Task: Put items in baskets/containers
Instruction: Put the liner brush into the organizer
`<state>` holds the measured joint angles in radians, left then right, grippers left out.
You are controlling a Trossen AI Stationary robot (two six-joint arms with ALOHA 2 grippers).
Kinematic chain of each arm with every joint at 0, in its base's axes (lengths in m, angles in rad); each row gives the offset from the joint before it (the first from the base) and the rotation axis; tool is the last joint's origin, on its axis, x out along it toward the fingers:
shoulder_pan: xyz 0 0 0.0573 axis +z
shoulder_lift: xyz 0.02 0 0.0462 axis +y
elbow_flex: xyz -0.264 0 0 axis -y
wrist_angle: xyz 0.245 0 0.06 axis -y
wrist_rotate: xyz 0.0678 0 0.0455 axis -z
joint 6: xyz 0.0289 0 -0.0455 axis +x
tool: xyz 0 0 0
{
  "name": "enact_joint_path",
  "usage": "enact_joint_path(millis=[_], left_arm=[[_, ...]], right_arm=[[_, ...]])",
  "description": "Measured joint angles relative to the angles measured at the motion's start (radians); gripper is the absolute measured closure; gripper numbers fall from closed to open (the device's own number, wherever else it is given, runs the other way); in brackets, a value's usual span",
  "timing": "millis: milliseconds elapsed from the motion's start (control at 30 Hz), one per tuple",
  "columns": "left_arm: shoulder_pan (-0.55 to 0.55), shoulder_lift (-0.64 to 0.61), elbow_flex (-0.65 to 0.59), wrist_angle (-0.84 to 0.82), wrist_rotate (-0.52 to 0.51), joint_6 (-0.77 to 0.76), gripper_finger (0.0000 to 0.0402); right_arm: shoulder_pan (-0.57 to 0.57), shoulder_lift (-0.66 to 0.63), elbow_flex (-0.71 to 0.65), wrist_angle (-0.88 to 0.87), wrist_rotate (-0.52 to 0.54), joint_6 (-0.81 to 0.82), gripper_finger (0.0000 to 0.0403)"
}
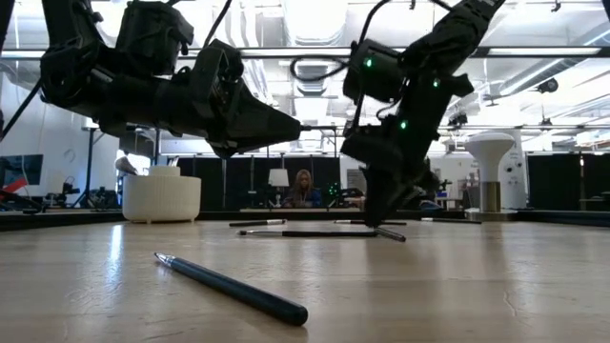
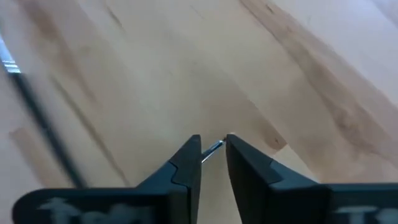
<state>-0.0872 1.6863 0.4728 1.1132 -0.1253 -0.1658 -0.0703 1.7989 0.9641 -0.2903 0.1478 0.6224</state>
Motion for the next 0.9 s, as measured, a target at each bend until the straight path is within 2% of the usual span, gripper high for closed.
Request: enact_joint_path(millis=[200,433,533,600,767,900], left_arm=[[0.000,0.000,0.000,-0.005,0.000,-0.009,0.0282],[0.000,0.000,0.000,-0.008,0.000,-0.013,0.0282],[0.000,0.000,0.000,-0.008,0.000,-0.013,0.0282],[0.000,0.000,0.000,-0.012,0.000,-0.014,0.0282],[0.000,0.000,0.000,-0.015,0.000,-0.013,0.0282],[0.000,0.000,0.000,-0.015,0.000,-0.011,0.0282]], right_arm=[[0.001,0.057,0.020,-0.010,0.009,0.015,0.0321],[0.006,0.049,0.016,-0.009,0.014,-0.041,0.0347],[0.011,0.019,0.015,-0.041,0.008,-0.115,0.0354],[0.017,-0.022,0.009,-0.134,0.001,-0.169,0.0352],[0.054,-0.139,0.006,-0.332,0.021,-0.321,0.0329],[0.096,-0.199,-0.014,-0.382,0.080,-0.494,0.0306]])
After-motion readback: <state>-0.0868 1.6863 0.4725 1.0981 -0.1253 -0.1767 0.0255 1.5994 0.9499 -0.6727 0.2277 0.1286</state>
